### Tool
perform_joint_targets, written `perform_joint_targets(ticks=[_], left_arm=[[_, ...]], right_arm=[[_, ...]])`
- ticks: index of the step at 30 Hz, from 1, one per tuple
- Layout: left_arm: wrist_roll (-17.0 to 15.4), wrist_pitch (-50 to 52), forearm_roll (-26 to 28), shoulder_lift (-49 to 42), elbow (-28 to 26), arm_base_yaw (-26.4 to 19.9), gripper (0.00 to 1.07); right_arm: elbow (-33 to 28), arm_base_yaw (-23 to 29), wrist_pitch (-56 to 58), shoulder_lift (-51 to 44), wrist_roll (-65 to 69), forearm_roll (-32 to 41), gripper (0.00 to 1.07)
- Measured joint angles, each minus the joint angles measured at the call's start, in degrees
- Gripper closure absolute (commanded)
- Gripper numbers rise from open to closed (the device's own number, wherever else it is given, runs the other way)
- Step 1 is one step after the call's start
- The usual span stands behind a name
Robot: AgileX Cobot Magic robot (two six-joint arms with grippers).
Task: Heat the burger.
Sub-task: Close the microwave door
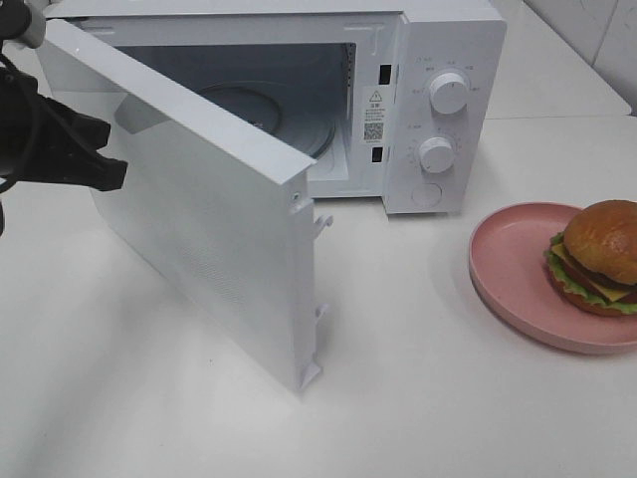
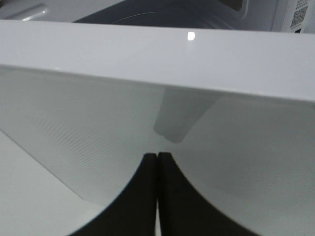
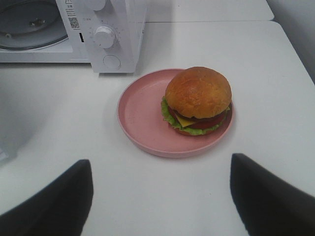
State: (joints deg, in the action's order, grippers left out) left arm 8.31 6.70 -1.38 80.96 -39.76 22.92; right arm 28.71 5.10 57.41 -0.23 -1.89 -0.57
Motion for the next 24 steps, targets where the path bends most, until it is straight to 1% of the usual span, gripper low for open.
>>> perform_joint_targets(ticks=[5,8,12,14,16,17,18,19,22,24], left_arm=[[0.0,0.06,0.0,2.52,-2.81,0.0,1.06],[0.0,0.06,0.0,2.86,-3.09,0.0,1.06],[0.0,0.11,-0.06,4.18,-4.87,0.23,1.06],[0.0,0.23,-0.06,6.3,-6.88,1.95,1.06],[0.0,0.23,-0.06,6.3,-6.88,1.95,1.06],[0.0,0.23,-0.06,7.79,-8.02,3.21,1.06],[0.0,0.23,-0.06,7.79,-8.02,3.21,1.06],[0.0,0.29,-0.06,10.08,-9.68,4.87,1.06],[0.0,0.4,-0.06,11.0,-10.31,5.39,1.06],[0.0,1.2,-0.06,13.98,-12.43,7.16,1.06]], right_arm=[[0.0,0.0,0.0,0.0,0.0,0.0,0.34],[0.0,0.0,0.0,0.0,0.0,0.0,0.34],[0.0,0.0,0.0,0.0,0.0,0.0,0.34],[0.0,0.0,0.0,0.0,0.0,0.0,0.34],[0.0,0.0,0.0,0.0,0.0,0.0,0.34],[0.0,0.0,0.0,0.0,0.0,0.0,0.34],[0.0,0.0,0.0,0.0,0.0,0.0,0.34],[0.0,0.0,0.0,0.0,0.0,0.0,0.34],[0.0,0.0,0.0,0.0,0.0,0.0,0.34],[0.0,0.0,0.0,0.0,0.0,0.0,0.34]])
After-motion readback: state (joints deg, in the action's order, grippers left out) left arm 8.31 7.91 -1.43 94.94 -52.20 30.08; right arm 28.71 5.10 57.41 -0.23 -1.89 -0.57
